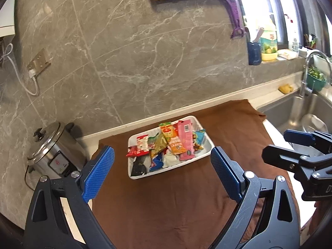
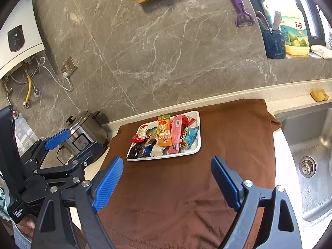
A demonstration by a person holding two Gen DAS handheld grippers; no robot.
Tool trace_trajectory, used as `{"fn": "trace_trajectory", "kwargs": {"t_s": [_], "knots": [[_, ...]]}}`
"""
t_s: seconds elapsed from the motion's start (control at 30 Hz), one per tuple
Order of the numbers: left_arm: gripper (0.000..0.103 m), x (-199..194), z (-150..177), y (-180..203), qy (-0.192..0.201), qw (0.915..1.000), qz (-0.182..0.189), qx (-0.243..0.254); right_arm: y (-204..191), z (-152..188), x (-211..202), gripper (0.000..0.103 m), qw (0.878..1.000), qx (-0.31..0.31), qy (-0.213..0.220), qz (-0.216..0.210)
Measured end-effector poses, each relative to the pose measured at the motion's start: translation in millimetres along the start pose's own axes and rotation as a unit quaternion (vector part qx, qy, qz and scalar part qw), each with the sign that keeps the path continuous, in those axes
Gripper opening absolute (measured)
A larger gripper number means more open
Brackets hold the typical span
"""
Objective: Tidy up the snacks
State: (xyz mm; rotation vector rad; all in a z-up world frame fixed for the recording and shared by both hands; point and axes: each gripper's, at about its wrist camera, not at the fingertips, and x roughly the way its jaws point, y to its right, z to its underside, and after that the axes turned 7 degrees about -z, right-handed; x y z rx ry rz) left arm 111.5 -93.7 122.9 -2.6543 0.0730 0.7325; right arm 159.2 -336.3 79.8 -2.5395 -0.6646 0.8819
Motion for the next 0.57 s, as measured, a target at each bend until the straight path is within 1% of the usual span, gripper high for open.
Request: {"fn": "trace_trajectory", "kwargs": {"t_s": [0.17,0.33,0.43,0.57], "knots": [[0.094,1,5,3,-0.001,0.9995,-0.029,0.014,-3,2,2,0.089,1.000,-0.001,-0.005,-0.002],[0.094,-7,12,10,0.017,0.9974,-0.060,0.037,-4,3,4,0.089,1.000,0.003,-0.011,-0.004],[0.094,-12,15,8,0.025,0.9973,-0.062,0.029,-4,4,5,0.090,1.000,0.007,-0.013,-0.004],[0.094,-11,17,4,0.016,0.9979,-0.056,0.028,-4,5,6,0.093,1.000,0.006,-0.015,-0.004]]}}
